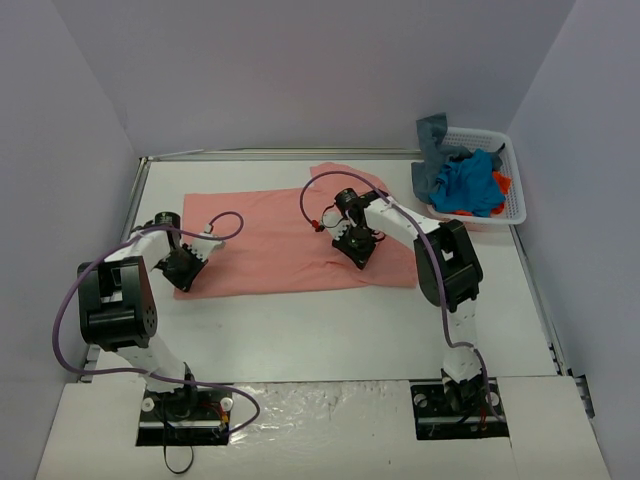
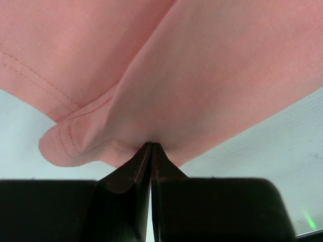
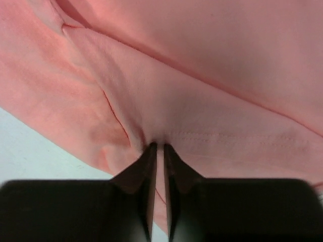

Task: Fold and stack the t-shirts
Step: Fold the flattened tshirt in 1/3 of the way

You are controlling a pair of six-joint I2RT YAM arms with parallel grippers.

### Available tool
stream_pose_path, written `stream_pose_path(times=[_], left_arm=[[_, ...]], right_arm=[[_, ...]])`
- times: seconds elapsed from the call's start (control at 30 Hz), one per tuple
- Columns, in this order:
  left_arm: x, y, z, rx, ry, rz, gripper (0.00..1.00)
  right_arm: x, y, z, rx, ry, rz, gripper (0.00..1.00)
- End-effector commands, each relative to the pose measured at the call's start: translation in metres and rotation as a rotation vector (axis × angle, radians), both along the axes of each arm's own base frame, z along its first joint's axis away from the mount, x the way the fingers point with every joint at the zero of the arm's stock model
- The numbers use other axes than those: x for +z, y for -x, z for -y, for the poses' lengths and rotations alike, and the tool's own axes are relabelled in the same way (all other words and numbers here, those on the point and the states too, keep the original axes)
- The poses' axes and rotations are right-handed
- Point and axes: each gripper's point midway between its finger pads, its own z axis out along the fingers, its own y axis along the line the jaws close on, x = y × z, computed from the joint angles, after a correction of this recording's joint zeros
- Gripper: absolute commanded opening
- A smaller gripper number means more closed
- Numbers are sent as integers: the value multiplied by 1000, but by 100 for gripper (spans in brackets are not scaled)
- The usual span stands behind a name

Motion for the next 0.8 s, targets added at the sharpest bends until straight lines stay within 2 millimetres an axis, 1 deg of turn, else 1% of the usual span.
stream_pose_path(times=[0.0, 0.07, 0.1, 0.17, 0.2, 0.23, 0.37, 0.53, 0.63, 0.77], left_arm=[[-24, 17, -5, 9, -20, -73, 3], [-24, 17, -5, 9, -20, -72, 2], [-24, 17, -5, 11, -20, -72, 2], [-24, 16, -4, 12, -15, -70, 3], [-24, 16, -3, 13, -14, -70, 2], [-24, 16, -3, 13, -14, -70, 3], [-24, 16, -2, 17, -8, -73, 2], [-24, 17, -1, 20, -4, -73, 3], [-23, 16, -1, 18, 0, -71, 3], [-24, 17, 1, 19, 10, -73, 2]], right_arm=[[-5, 16, 5, 14, 30, -63, 0], [-4, 17, 5, 12, 26, -66, 1], [-3, 18, 5, 10, 26, -66, 15], [-1, 18, 6, 10, 24, -62, 21], [4, 18, 5, 9, 19, -53, 25], [6, 17, 6, 6, 22, -44, 27], [22, 13, 3, 2, 1, -9, 29], [23, 18, 1, 13, -16, -30, 30], [23, 17, 0, 9, -19, -29, 29], [31, 14, -4, 10, -27, -10, 29]])
